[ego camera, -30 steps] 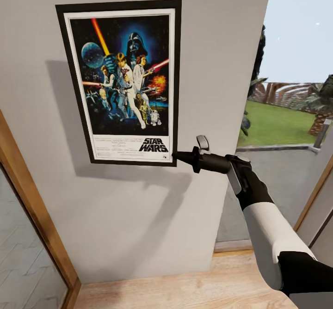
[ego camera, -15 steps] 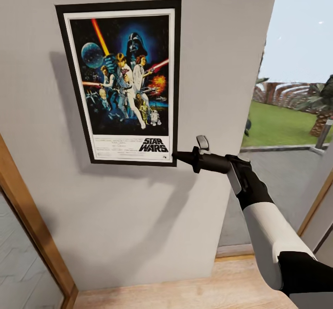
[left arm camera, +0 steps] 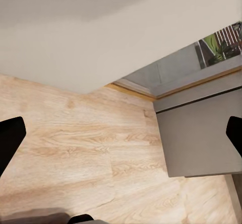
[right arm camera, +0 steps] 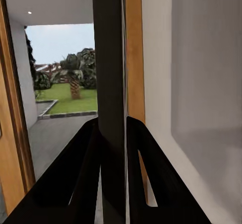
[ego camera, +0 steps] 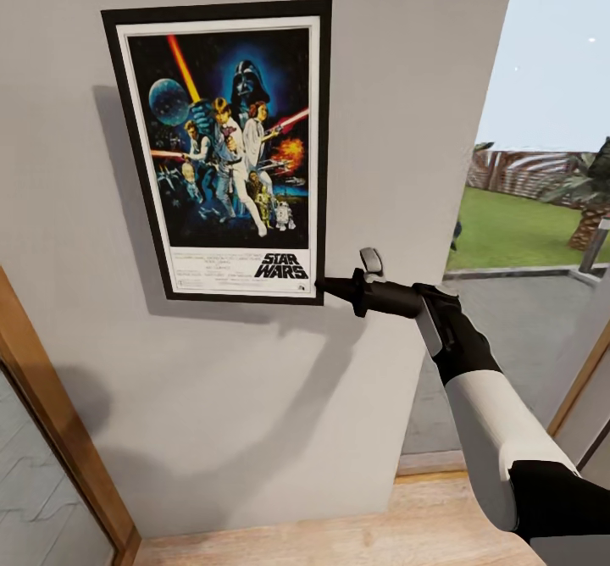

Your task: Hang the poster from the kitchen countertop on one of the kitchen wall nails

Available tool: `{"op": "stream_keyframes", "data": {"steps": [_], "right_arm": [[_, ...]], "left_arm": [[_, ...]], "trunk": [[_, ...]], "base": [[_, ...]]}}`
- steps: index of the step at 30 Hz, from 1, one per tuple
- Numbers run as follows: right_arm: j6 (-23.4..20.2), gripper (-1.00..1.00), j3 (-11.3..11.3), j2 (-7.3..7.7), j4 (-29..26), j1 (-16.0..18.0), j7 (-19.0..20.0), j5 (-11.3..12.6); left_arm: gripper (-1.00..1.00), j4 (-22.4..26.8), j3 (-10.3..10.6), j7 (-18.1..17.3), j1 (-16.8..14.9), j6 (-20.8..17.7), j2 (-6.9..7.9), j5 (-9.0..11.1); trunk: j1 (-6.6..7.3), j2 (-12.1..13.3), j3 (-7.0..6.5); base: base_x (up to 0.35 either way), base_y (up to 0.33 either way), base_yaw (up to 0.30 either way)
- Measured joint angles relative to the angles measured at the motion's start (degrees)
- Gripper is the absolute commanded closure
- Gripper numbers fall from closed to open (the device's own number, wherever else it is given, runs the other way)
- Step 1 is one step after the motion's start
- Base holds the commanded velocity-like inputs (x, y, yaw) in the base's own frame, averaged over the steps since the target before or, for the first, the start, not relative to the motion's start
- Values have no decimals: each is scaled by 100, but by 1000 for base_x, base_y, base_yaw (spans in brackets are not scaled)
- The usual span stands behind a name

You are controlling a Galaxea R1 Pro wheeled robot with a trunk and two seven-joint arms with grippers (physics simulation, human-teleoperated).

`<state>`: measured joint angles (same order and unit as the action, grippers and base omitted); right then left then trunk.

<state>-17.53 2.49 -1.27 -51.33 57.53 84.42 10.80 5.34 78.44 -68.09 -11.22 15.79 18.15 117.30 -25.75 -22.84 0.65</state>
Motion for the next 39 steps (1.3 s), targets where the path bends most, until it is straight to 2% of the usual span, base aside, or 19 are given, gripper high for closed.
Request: {"op": "stream_keyframes", "data": {"steps": [29, 39], "right_arm": [[0, 100, 0, 0, 2, 0, 0, -1], [0, 100, 0, 0, 5, 0, -2, 1]], "left_arm": [[-100, 0, 0, 0, 0, 0, 0, 0], [-100, 0, 0, 0, 0, 0, 0, 0]], "trunk": [[1, 0, 0], [0, 0, 0]], "base": [[104, 0, 0], [27, 0, 0]]}}
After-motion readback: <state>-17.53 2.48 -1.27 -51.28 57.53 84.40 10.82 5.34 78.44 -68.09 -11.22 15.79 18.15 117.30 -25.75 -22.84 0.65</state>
